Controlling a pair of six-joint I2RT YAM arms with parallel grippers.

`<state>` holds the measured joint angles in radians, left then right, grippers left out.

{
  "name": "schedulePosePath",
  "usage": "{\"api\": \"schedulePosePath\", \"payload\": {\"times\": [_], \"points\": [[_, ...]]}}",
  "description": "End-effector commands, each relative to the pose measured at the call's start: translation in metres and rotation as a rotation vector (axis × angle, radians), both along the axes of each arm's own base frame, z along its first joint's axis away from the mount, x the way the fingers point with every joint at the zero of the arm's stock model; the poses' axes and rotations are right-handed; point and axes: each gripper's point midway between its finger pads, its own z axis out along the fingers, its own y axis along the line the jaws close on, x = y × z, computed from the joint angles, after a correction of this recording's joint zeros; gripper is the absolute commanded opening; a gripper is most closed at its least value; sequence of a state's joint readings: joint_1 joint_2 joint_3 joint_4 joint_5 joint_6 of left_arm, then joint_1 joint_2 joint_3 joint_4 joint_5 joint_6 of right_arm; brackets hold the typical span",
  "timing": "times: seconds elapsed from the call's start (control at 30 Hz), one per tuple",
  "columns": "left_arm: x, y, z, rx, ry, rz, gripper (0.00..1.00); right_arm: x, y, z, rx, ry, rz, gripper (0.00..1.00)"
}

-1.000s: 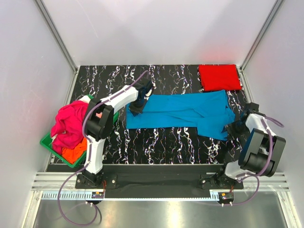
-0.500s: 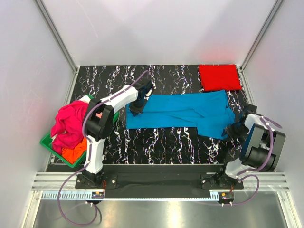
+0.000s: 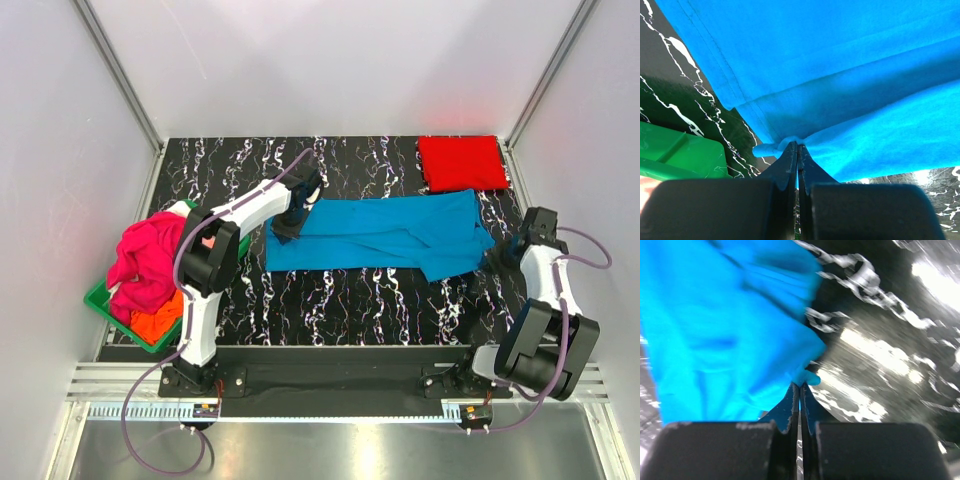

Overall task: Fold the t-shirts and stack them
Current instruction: Fold the tshirt

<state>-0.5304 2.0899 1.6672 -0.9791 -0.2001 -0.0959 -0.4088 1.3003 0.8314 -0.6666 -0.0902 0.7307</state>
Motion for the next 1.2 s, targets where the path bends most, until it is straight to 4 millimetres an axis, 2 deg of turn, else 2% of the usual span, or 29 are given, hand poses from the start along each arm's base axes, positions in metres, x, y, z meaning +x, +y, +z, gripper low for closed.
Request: {"api": "schedulePosePath", "payload": {"times": [0.0,0.13,0.33,0.43,0.53,0.8,0.87,1.0,1.17], "points": [[0.012,0.002,0.018,-0.003,-0.06,0.018,0.0,0.034,-0.002,0.031,-0.006,-0.144,0.034,0.0],[0.011,0.002,0.016,0.003,-0.061,0.028,0.0,0.054,0.007,0.038,0.051,-0.204,0.078,0.0],[0.01,0.007,0.024,0.018,-0.081,0.041,0.0,0.082,0.004,0.068,0.046,-0.281,0.101,0.0],[0.012,0.01,0.032,0.028,-0.105,0.045,0.0,0.088,0.003,0.081,0.043,-0.313,0.096,0.0],[0.012,0.016,0.03,0.053,-0.1,0.05,0.0,0.093,0.001,0.088,0.031,-0.322,0.09,0.0],[0.013,0.023,0.021,0.089,-0.08,0.056,0.0,0.11,-0.011,0.08,0.016,-0.281,0.072,0.0],[0.016,0.023,0.02,0.094,-0.084,0.058,0.0,0.117,-0.012,0.084,0.014,-0.295,0.08,0.0],[0.018,0.022,0.014,0.097,-0.071,0.053,0.0,0.135,-0.002,0.079,0.047,-0.301,0.128,0.0],[0.021,0.023,0.011,0.109,-0.067,0.05,0.0,0.152,0.016,0.084,-0.002,-0.313,0.212,0.0]]}}
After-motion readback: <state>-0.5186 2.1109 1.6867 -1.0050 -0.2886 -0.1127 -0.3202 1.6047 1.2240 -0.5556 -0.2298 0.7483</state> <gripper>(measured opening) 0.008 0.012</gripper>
